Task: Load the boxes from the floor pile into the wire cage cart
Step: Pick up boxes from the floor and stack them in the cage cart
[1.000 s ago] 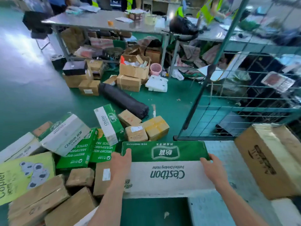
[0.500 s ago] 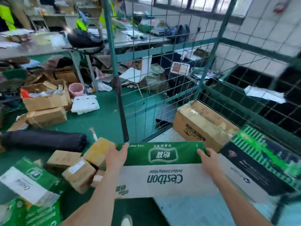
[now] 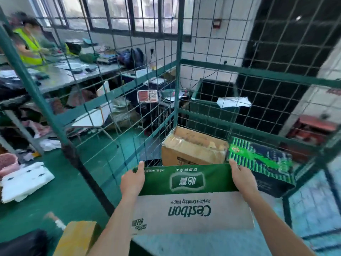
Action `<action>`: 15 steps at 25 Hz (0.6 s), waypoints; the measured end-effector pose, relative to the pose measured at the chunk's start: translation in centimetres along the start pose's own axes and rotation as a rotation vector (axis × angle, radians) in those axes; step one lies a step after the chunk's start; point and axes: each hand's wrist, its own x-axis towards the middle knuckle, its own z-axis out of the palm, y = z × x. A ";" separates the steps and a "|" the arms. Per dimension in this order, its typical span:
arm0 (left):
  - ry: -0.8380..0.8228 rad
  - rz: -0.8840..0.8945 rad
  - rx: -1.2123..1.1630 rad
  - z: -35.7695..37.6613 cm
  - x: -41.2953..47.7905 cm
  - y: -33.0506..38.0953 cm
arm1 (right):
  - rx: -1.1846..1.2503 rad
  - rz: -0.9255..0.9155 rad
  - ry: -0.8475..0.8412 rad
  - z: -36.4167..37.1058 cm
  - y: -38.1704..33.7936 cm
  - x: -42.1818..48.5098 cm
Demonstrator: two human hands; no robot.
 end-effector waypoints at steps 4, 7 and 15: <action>-0.114 0.002 0.029 4.2 2.0 2.7 | 0.191 0.095 0.160 -1.6 2.1 1.4; -0.230 -0.052 -0.052 7.9 2.5 4.1 | 0.288 0.116 0.203 -3.1 3.7 3.0; -0.436 -0.162 -0.262 18.1 2.5 11.2 | 0.292 0.171 0.188 -8.7 7.4 12.1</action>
